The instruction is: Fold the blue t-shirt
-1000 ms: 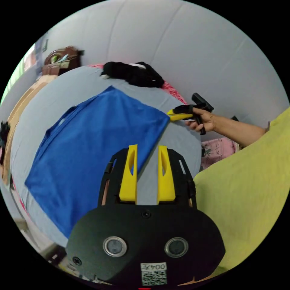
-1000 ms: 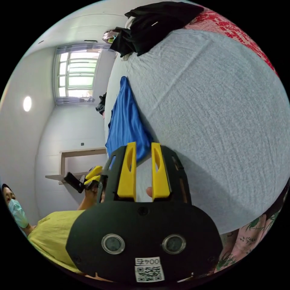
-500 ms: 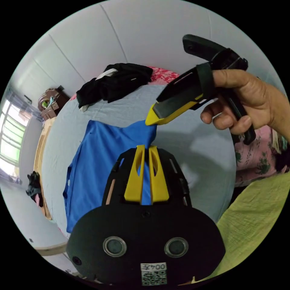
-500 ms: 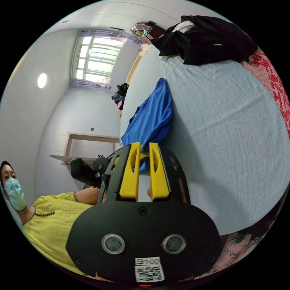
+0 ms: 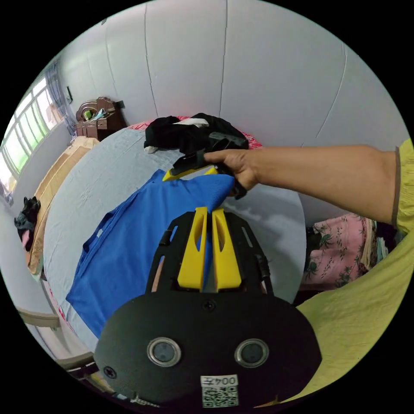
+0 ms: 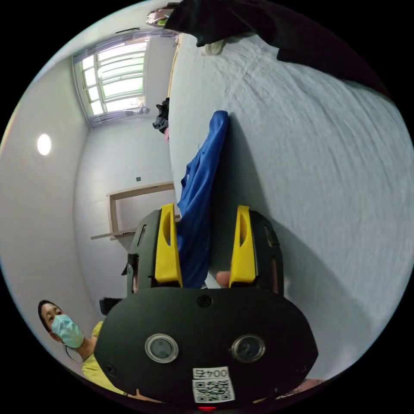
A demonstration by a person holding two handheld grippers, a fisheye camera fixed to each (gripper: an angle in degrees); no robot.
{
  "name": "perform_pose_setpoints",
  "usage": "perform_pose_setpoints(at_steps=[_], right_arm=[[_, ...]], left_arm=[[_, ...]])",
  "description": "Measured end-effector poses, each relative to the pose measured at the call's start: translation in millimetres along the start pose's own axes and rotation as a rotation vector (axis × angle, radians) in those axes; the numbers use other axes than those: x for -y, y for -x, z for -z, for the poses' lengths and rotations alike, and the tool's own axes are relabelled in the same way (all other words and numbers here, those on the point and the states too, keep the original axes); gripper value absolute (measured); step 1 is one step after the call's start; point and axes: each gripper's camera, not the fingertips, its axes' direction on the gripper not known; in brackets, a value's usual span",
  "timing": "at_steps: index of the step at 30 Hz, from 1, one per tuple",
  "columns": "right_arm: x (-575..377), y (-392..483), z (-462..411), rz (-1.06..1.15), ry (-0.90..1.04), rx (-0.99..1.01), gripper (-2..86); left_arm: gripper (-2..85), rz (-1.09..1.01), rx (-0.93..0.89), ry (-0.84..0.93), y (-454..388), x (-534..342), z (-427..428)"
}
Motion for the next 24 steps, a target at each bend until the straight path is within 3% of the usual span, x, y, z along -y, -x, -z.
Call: perform_pose_setpoints(at_steps=[3, 7, 13, 24], right_arm=[[28, -4, -30, 0.004, -0.011, -0.015, 11.7], [39, 12, -62, 0.065, -0.081, 0.132, 5.3], [23, 106, -145, 0.236, -0.077, 0.111, 4.1], [-30, 256, -432, 0.467, 0.063, -0.16, 3.9]], left_arm=[[1.5, 0.091, -0.037, -0.025, 23, -14, 13], [1.4, 0.241, -0.115, -0.077, 60, -42, 35], [1.3, 0.494, -0.169, -0.2, 132, -131, 94], [1.3, 1.191, -0.459, -0.519, 287, -422, 150]])
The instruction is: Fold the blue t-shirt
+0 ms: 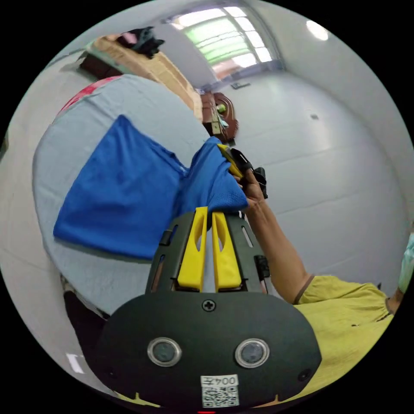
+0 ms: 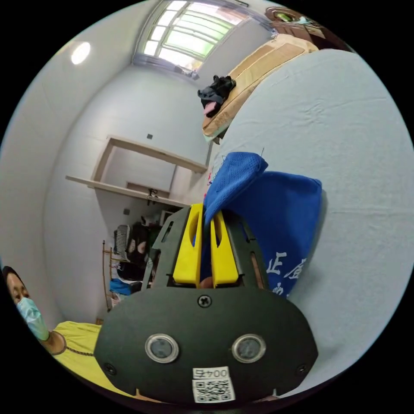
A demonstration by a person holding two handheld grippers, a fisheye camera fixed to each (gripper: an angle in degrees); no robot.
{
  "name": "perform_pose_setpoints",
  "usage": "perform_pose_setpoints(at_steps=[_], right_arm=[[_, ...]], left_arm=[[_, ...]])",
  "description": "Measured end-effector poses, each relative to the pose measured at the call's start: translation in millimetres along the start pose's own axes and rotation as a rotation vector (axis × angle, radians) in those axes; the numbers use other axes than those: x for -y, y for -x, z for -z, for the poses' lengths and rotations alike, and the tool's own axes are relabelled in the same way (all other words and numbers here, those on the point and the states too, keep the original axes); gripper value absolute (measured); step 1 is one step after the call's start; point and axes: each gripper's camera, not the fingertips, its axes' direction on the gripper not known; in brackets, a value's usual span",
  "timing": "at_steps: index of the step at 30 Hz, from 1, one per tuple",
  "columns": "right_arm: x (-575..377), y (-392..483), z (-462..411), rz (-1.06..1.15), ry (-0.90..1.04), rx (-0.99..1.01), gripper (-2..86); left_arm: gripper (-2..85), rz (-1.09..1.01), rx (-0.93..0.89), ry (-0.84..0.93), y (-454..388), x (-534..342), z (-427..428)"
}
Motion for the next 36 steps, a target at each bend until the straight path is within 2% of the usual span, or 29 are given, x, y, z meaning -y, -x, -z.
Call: perform_pose_setpoints(at_steps=[5, 11, 14, 18, 21, 26, 29, 36], right_arm=[[3, 48, -157, 0.046, 0.139, -0.168, 3.8], [-10, 80, -290, 0.083, 0.266, -0.339, 4.5], [-20, 95, -337, 0.111, 0.311, -0.387, 8.2], [-42, 125, -349, 0.21, 0.291, -0.442, 10.4], [-96, 152, -322, 0.342, 0.247, -0.473, 9.1], [-280, 164, -288, 0.543, 0.27, -0.635, 7.0], [-356, 164, -297, 0.604, 0.306, -0.739, 8.1], [-421, 177, -342, 0.734, 0.363, -0.808, 9.3]], left_arm=[[1.3, 0.246, -0.104, -0.078, 104, 5, 49], [1.3, 0.452, -0.217, -0.12, 193, -3, 80], [1.5, 0.528, -0.254, -0.133, 227, -3, 94], [1.9, 0.573, -0.28, -0.137, 263, 4, 112], [2.1, 0.573, -0.28, -0.132, 275, 12, 124], [2.2, 0.562, -0.311, -0.123, 285, 20, 135], [2.2, 0.558, -0.307, -0.12, 287, 24, 141], [2.2, 0.551, -0.278, -0.138, 288, 29, 154]])
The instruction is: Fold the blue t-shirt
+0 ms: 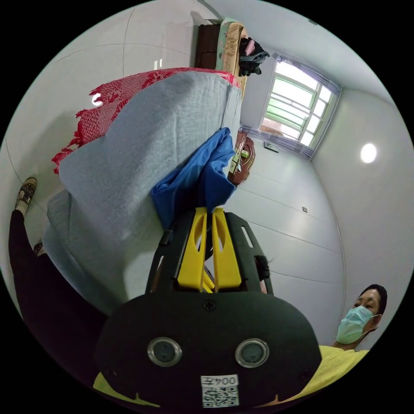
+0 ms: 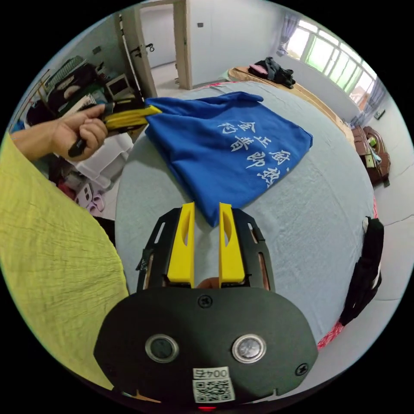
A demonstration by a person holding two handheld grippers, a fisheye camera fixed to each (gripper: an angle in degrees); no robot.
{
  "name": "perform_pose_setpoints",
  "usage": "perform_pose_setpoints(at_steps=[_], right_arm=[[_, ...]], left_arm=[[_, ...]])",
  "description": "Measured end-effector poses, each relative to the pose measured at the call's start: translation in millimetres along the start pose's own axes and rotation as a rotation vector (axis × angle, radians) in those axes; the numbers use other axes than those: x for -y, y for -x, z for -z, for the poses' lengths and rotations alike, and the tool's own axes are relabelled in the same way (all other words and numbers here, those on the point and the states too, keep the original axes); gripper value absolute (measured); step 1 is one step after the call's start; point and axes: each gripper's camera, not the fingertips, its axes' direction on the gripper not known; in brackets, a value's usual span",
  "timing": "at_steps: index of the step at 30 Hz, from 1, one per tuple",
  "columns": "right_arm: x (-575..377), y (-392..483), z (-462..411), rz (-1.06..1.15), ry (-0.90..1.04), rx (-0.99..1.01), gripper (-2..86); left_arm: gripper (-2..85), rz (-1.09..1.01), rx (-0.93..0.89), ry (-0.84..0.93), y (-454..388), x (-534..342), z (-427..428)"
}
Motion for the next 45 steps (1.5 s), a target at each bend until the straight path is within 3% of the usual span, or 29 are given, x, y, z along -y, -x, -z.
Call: perform_pose_setpoints(at_steps=[6, 13, 20, 25, 34, 39, 45], right_arm=[[3, 38, -17, 0.133, 0.05, -0.13, 5.9], [-7, 25, 25, 0.073, -0.008, -0.198, 0.2], [-42, -12, -1, -0.106, 0.03, -0.07, -0.2], [-48, -19, -17, -0.104, 0.078, -0.041, 1.8], [-78, -92, 30, -0.324, 0.024, 0.192, 8.7], [-66, -112, 34, -0.318, -0.005, 0.266, 9.4], [-36, -124, -13, -0.298, 0.152, 0.294, 11.3]], left_arm=[[2.1, -0.005, 0.007, -0.025, -1, 4, 4], [2.2, -0.031, -0.015, -0.024, -7, 3, 3], [2.3, 0.014, 0.019, -0.039, 32, -3, 2], [2.7, -0.03, 0.025, -0.026, 28, 3, -2], [2.9, 0.016, -0.06, -0.077, 38, -4, 16], [3.4, -0.12, 0.072, -0.191, -2, -13, 36], [7.4, -0.402, 0.264, -0.071, -99, 24, -28]])
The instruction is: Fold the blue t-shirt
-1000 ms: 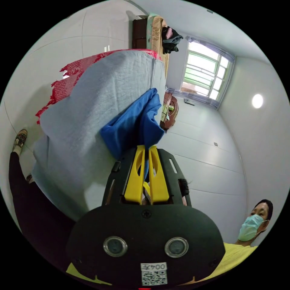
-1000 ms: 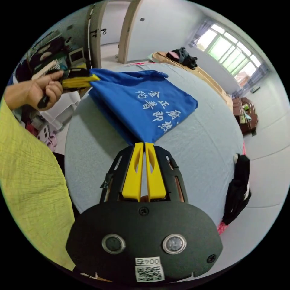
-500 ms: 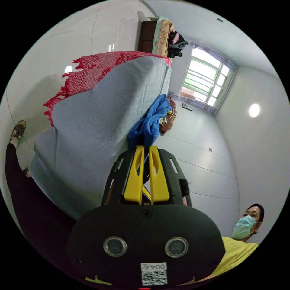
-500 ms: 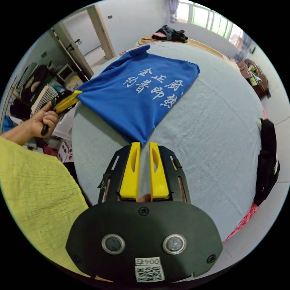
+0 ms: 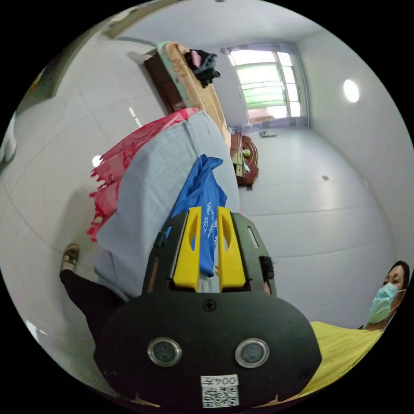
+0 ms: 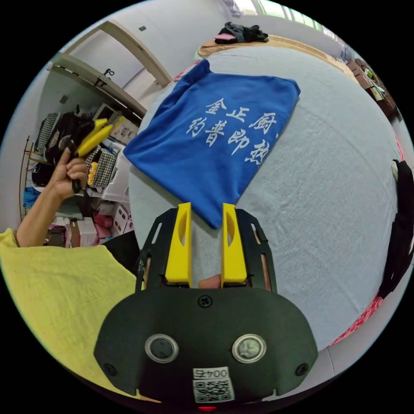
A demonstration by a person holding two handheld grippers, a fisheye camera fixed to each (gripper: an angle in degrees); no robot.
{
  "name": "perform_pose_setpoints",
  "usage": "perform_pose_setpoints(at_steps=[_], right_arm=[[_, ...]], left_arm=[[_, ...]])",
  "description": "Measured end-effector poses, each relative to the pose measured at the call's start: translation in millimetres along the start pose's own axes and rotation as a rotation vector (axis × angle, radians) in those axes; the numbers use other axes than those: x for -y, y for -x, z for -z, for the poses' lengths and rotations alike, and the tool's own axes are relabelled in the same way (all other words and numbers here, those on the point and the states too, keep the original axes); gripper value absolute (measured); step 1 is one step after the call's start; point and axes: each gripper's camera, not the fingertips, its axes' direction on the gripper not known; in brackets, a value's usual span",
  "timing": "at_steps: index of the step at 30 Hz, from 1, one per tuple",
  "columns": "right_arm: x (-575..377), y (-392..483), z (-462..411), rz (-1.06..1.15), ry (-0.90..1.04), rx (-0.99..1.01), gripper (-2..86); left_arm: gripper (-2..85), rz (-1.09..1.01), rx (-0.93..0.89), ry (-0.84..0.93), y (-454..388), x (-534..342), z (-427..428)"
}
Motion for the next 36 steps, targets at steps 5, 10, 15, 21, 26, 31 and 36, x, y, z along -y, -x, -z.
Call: perform_pose_setpoints(at_steps=[5, 10, 15, 21, 26, 31, 36], right_arm=[[26, -16, -21, -0.075, 0.114, -0.008, 11.5], [39, -23, -30, -0.155, 0.154, -0.063, 10.2], [56, -35, -33, -0.226, 0.228, -0.08, 9.6], [66, -44, -34, -0.221, 0.282, -0.097, 9.6], [64, -57, -29, -0.247, 0.282, -0.074, 9.5], [53, -64, -21, -0.254, 0.239, -0.055, 10.7], [41, -70, -12, -0.271, 0.203, -0.053, 10.9]], left_arm=[[13.5, -0.201, 0.146, 0.167, -62, 75, -87], [15.0, -0.354, 0.325, 0.34, -95, 131, -183], [6.6, -0.365, 0.503, 0.424, -81, 162, -230], [6.0, -0.182, 0.436, 0.289, -30, 203, -174], [6.0, -0.257, 0.256, 0.313, -48, 212, -186], [8.4, -0.408, 0.188, 0.553, -88, 211, -268], [9.7, -0.526, 0.36, 0.647, -105, 212, -314]])
